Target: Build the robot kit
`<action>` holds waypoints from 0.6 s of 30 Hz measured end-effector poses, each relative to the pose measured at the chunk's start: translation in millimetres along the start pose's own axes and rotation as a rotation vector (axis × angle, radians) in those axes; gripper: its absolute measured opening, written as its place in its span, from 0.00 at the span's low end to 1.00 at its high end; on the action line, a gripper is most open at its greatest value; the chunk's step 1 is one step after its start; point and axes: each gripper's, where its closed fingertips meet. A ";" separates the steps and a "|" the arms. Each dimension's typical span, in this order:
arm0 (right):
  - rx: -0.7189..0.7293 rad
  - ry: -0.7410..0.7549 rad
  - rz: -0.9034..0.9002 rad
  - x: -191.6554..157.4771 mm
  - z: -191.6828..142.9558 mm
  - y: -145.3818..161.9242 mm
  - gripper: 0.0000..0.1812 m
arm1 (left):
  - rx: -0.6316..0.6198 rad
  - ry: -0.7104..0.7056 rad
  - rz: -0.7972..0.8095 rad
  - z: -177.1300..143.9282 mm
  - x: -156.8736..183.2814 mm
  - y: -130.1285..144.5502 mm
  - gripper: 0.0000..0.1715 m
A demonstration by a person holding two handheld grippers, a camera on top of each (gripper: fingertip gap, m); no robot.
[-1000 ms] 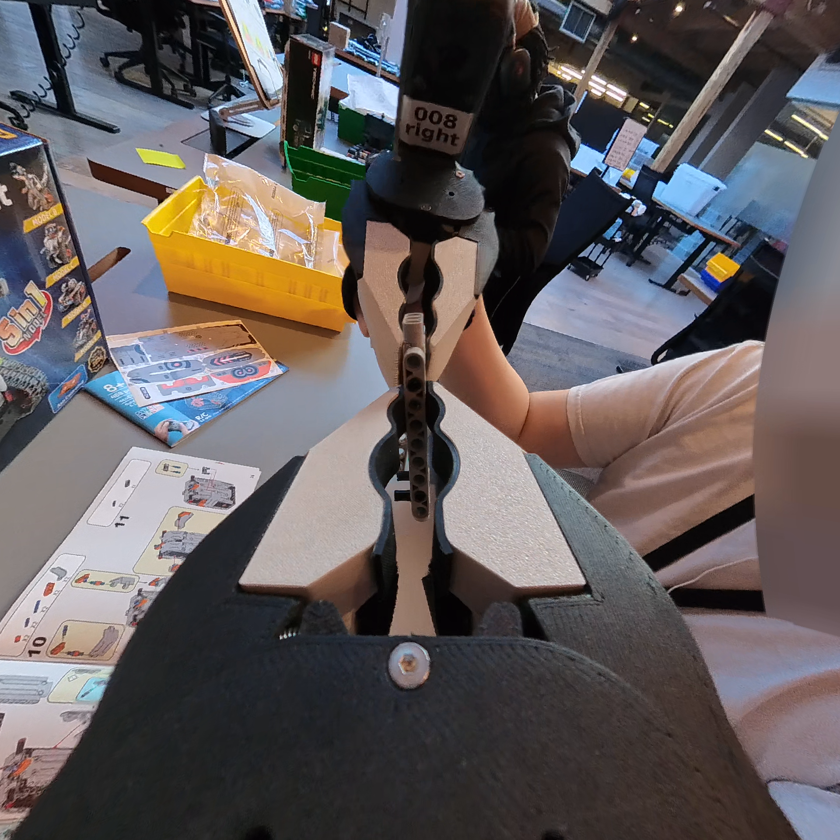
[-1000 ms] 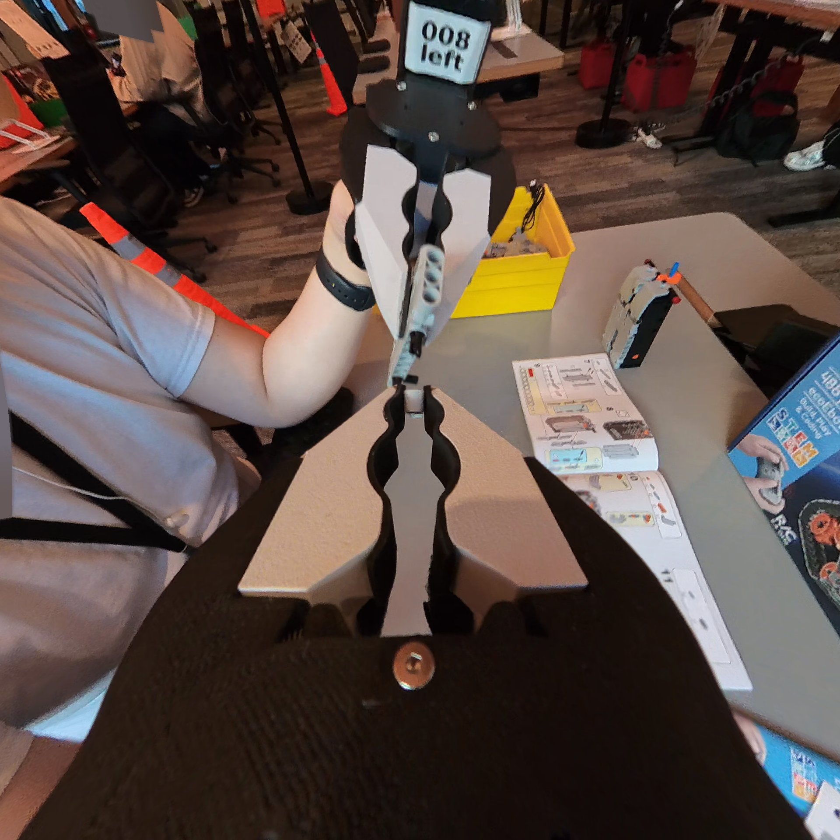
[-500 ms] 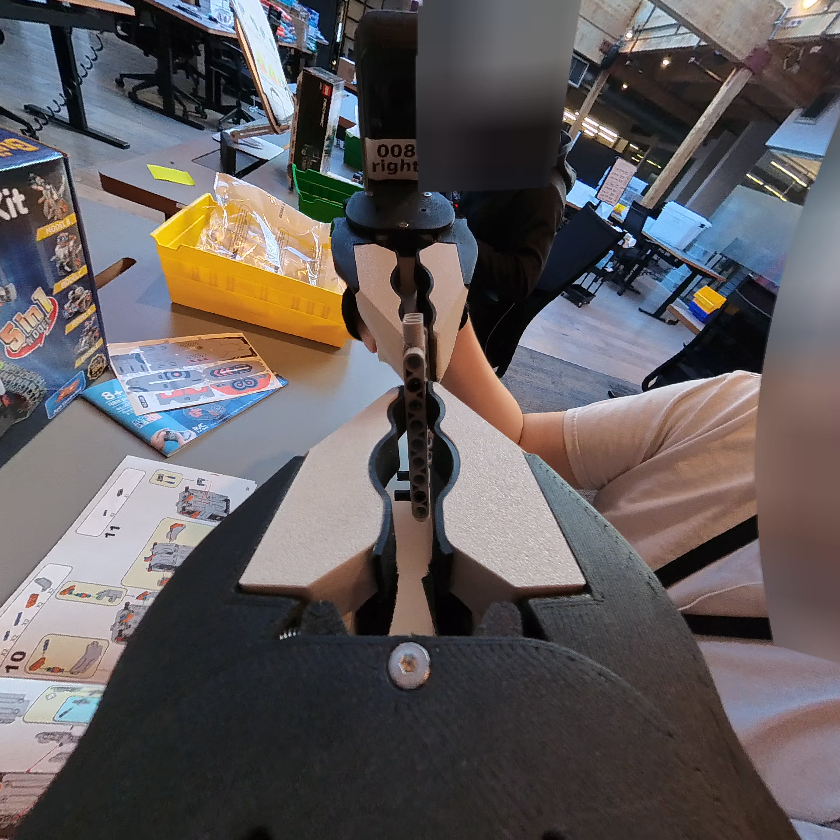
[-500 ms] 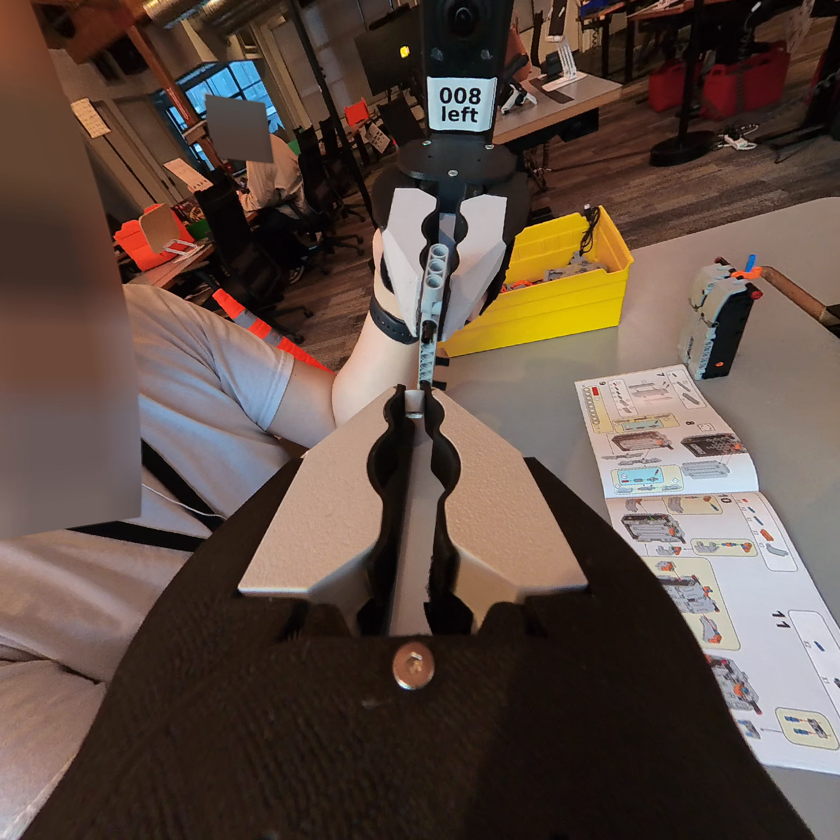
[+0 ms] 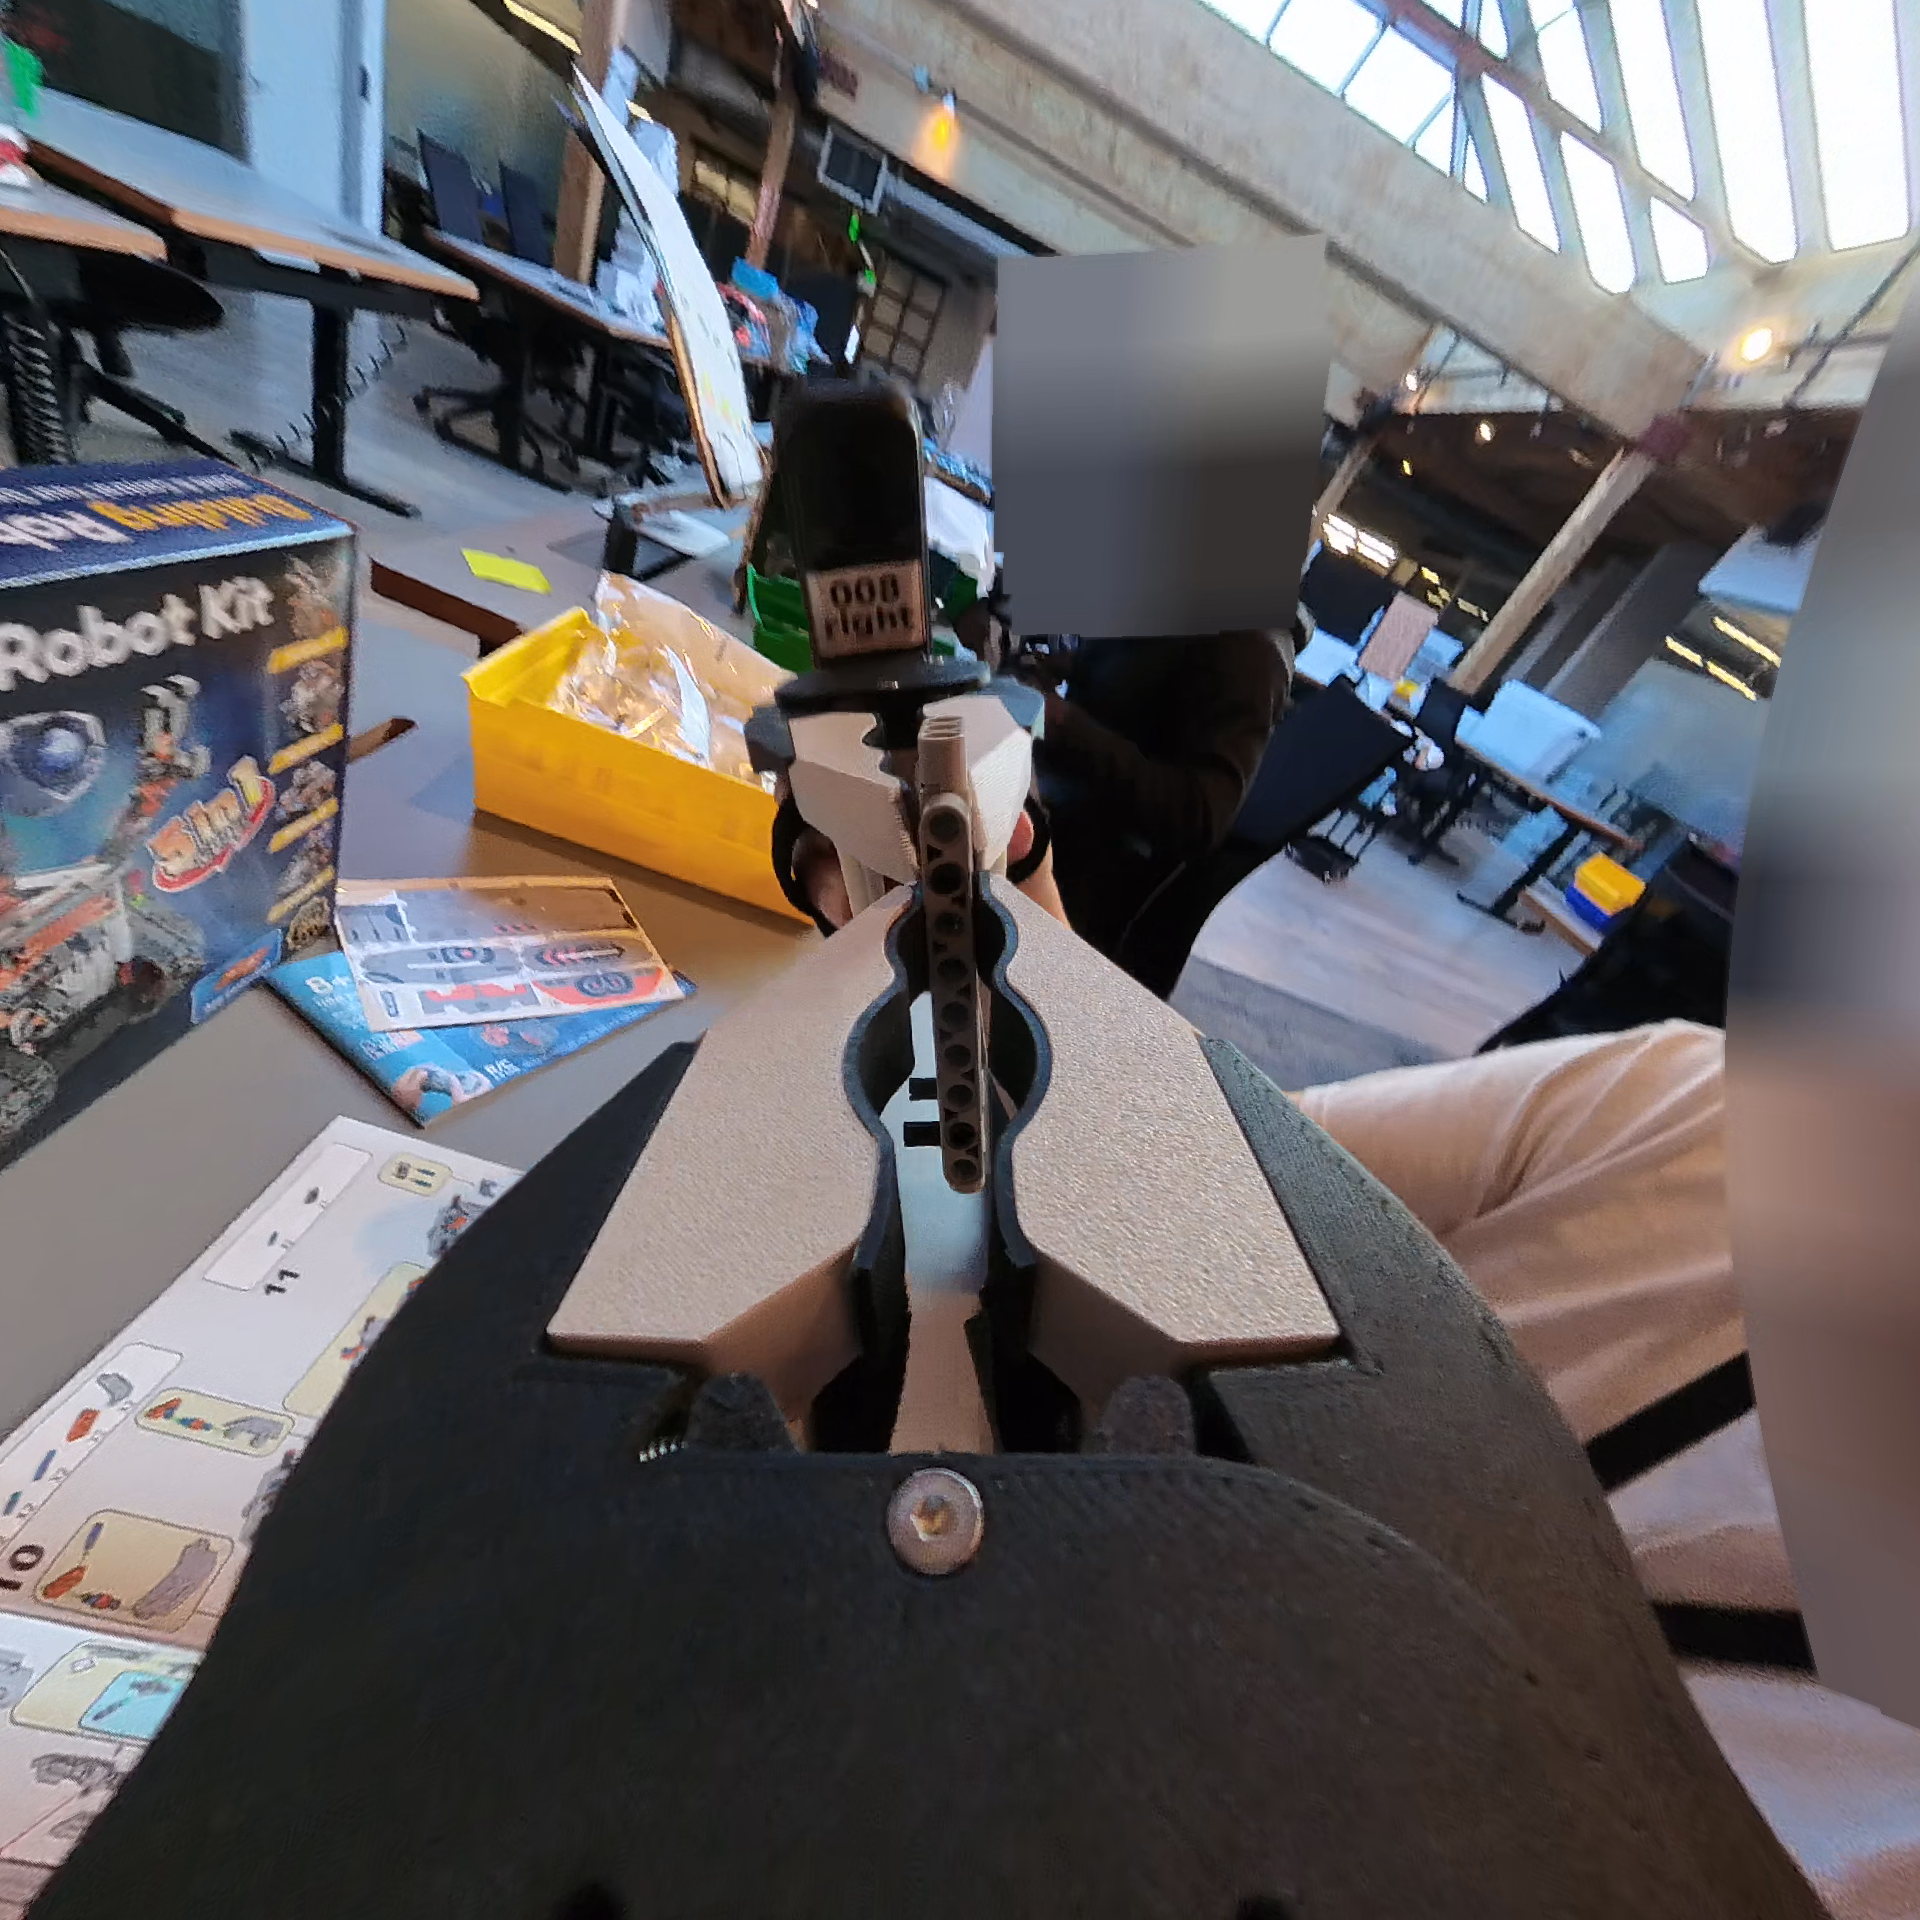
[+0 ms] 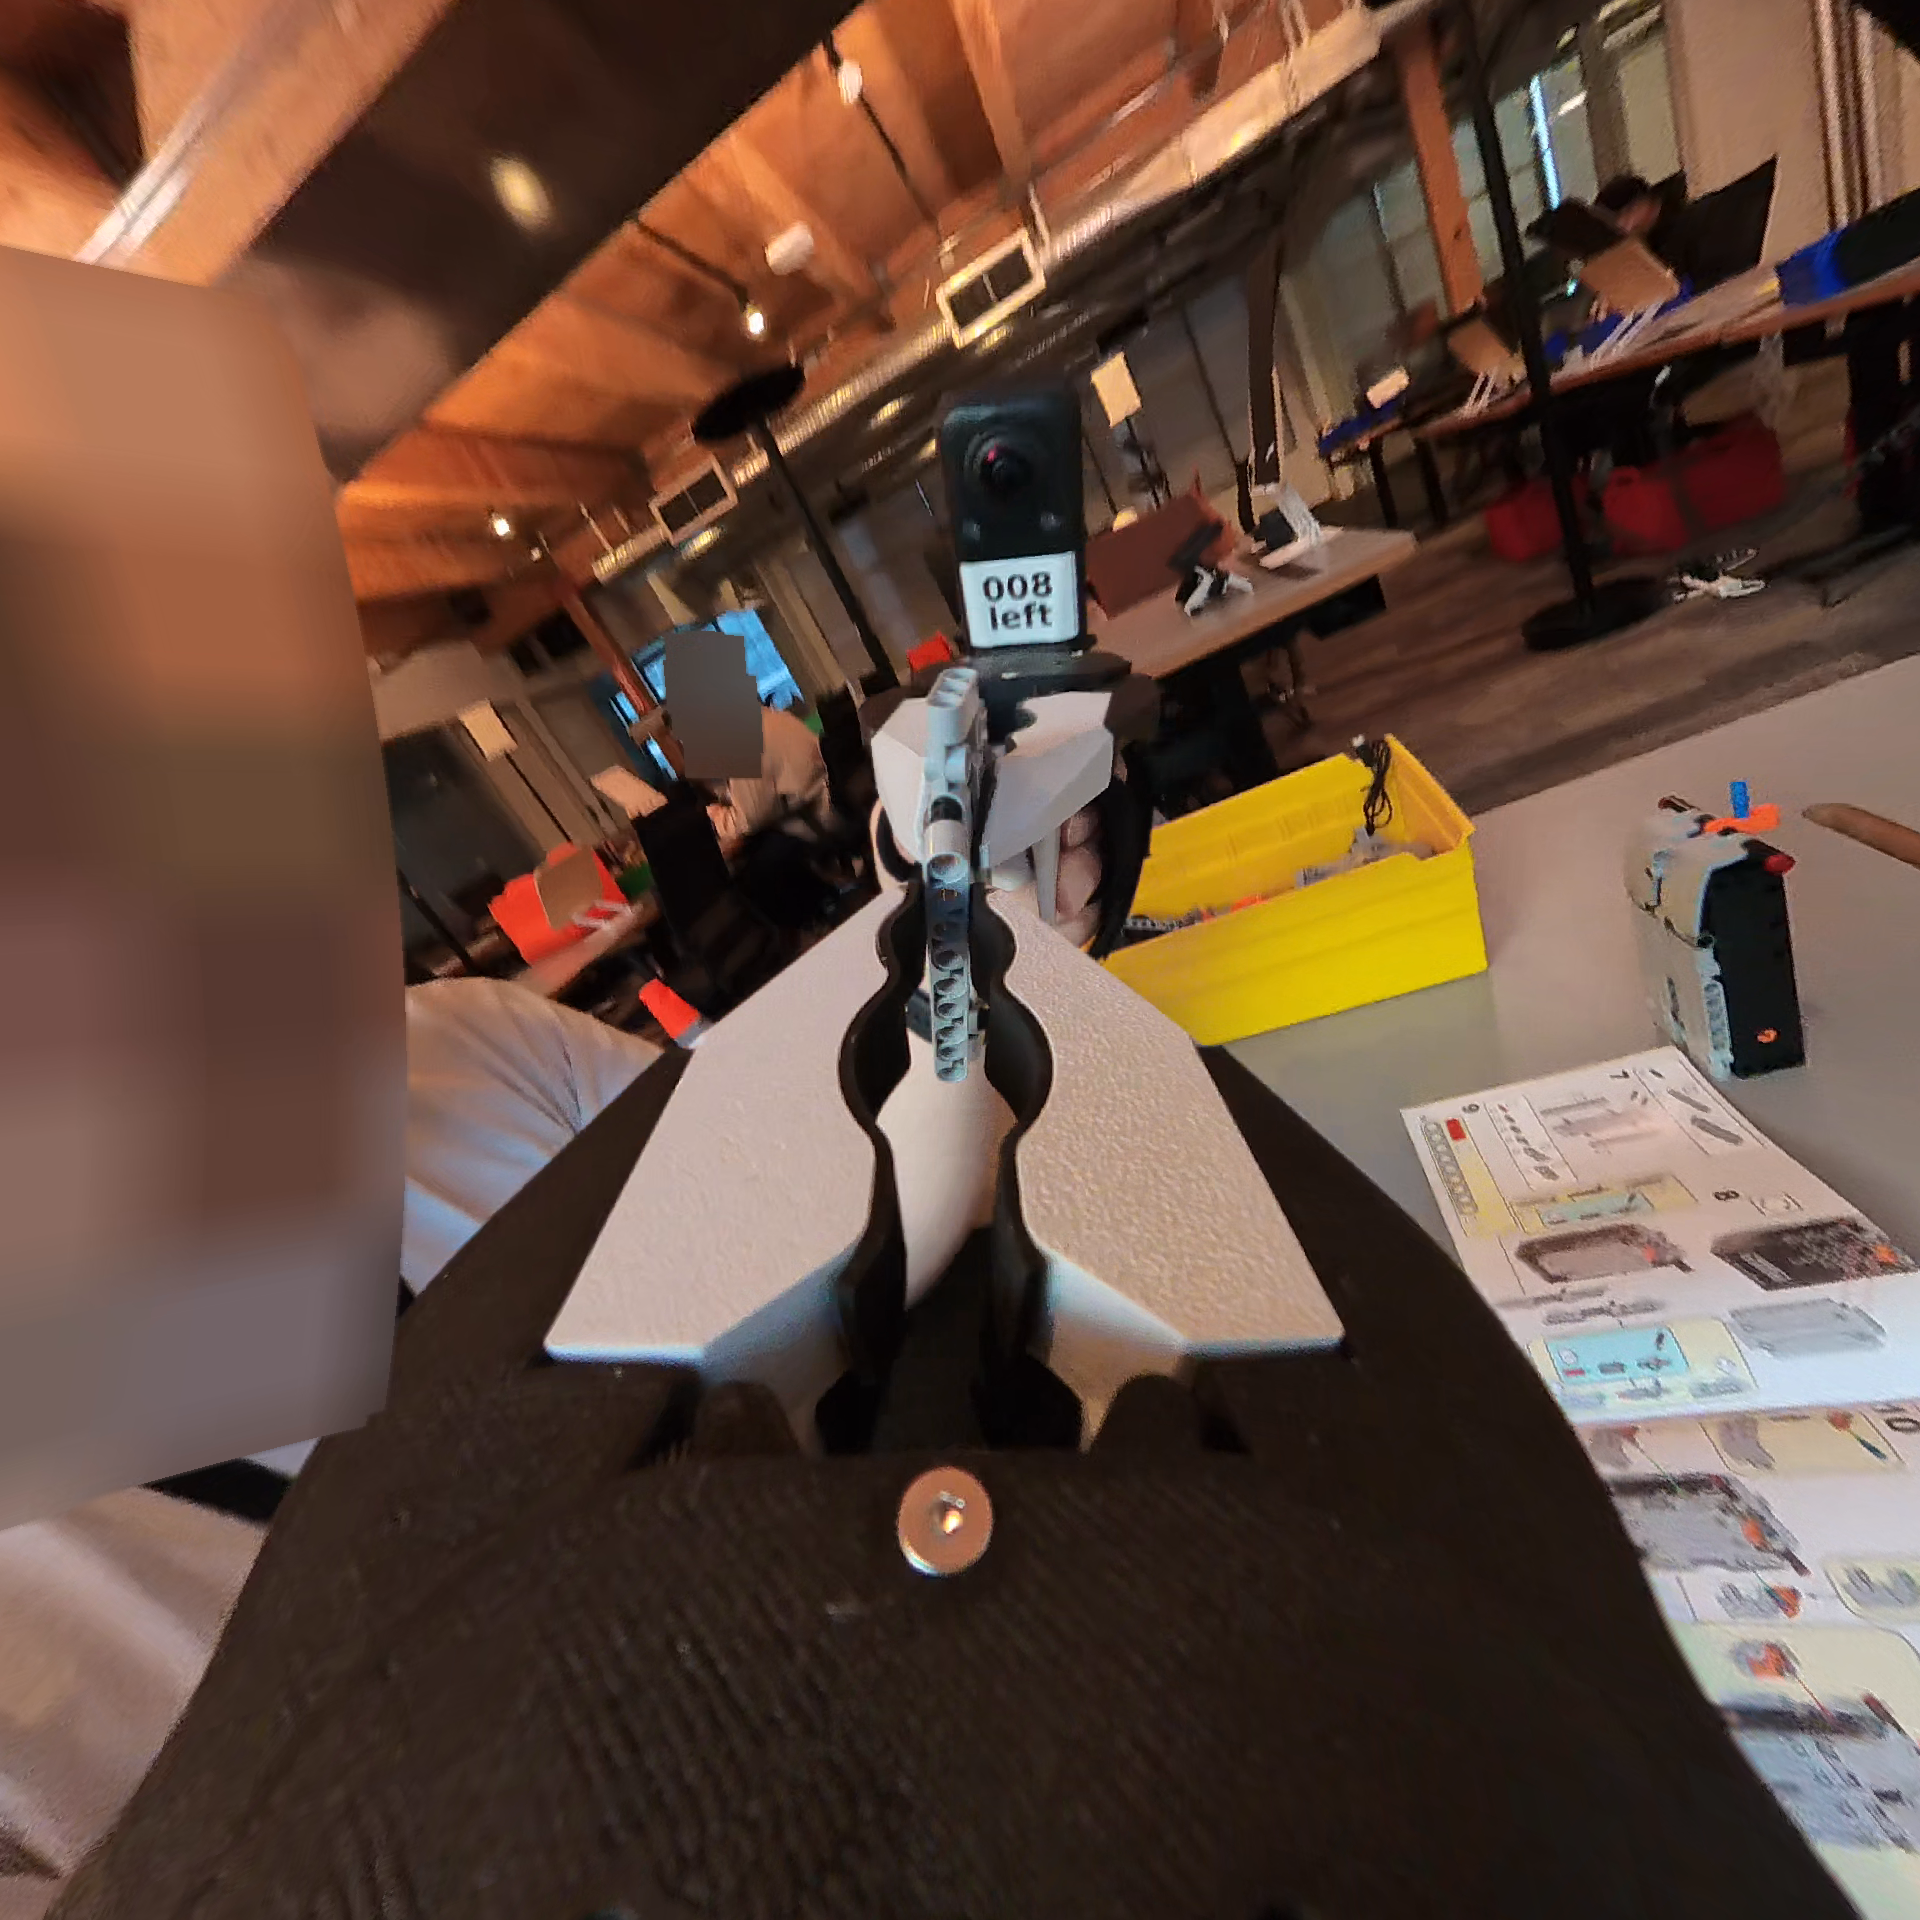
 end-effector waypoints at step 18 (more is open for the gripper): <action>-0.652 0.283 -0.221 114.2 -35.1 208.6 0.04 | 0.174 -0.271 0.062 -77.4 -35.1 -29.6 0.03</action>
Point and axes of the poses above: each gripper's, where its closed fingertips meet, z out along the fingers, y out of its underside, x = y × z across the jaws, and after that the axes turned 15 degrees about -y, right-handed
